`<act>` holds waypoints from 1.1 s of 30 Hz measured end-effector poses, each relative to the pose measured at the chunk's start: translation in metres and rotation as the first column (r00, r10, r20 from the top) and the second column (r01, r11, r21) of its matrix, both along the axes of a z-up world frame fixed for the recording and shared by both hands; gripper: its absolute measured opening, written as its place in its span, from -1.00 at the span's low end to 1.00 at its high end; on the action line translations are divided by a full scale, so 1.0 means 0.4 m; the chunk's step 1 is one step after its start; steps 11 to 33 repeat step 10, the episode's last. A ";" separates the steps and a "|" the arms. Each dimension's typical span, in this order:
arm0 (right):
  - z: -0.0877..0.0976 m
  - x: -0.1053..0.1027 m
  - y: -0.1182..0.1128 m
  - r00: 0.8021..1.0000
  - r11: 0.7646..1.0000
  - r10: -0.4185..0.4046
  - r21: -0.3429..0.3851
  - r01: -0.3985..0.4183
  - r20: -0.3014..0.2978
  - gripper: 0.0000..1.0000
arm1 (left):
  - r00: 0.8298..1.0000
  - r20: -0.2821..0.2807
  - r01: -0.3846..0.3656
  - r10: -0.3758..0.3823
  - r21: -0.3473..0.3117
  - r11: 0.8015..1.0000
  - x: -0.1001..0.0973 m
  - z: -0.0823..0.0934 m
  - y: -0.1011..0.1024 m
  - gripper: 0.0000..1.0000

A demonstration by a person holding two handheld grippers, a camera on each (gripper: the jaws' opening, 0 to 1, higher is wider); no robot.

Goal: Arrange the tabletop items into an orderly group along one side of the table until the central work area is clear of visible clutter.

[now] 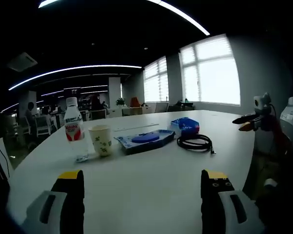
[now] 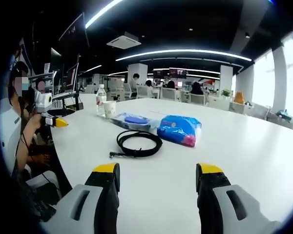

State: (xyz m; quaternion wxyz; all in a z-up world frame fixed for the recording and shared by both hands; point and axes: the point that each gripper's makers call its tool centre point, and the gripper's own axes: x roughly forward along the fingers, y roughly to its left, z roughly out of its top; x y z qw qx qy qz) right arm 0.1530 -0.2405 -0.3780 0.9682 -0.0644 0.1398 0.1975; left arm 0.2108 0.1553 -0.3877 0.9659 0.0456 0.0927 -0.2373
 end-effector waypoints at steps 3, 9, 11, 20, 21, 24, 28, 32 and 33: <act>0.003 0.001 -0.001 1.000 1.000 -0.003 0.002 0.003 0.003 0.21 | 1.000 -0.001 -0.003 0.003 0.011 1.000 -0.001 -0.001 0.001 0.98; 0.005 0.002 0.003 1.000 1.000 -0.001 0.004 0.001 0.008 0.21 | 1.000 -0.002 -0.001 0.001 0.022 1.000 -0.004 -0.002 -0.002 0.98; 0.005 0.002 0.004 1.000 1.000 0.001 0.004 -0.001 0.007 0.21 | 1.000 -0.003 0.000 0.001 0.022 1.000 -0.005 -0.003 -0.003 0.98; 0.005 0.002 0.004 1.000 1.000 0.001 0.004 -0.001 0.007 0.21 | 1.000 -0.003 0.000 0.001 0.022 1.000 -0.005 -0.003 -0.003 0.98; 0.005 0.002 0.004 1.000 1.000 0.001 0.004 -0.001 0.007 0.21 | 1.000 -0.003 0.000 0.001 0.022 1.000 -0.005 -0.003 -0.003 0.98; 0.005 0.002 0.004 1.000 1.000 0.001 0.004 -0.001 0.007 0.21 | 1.000 -0.003 0.000 0.001 0.022 1.000 -0.005 -0.003 -0.003 0.98; 0.005 0.002 0.004 1.000 1.000 0.001 0.004 -0.001 0.007 0.21 | 1.000 -0.003 0.000 0.001 0.022 1.000 -0.005 -0.003 -0.003 0.98; 0.005 0.002 0.004 1.000 1.000 0.001 0.004 -0.001 0.007 0.21 | 1.000 -0.003 0.000 0.001 0.022 1.000 -0.005 -0.003 -0.003 0.98; 0.005 0.002 0.004 1.000 1.000 0.001 0.004 -0.001 0.007 0.21 | 1.000 -0.003 0.000 0.001 0.022 1.000 -0.005 -0.003 -0.003 0.98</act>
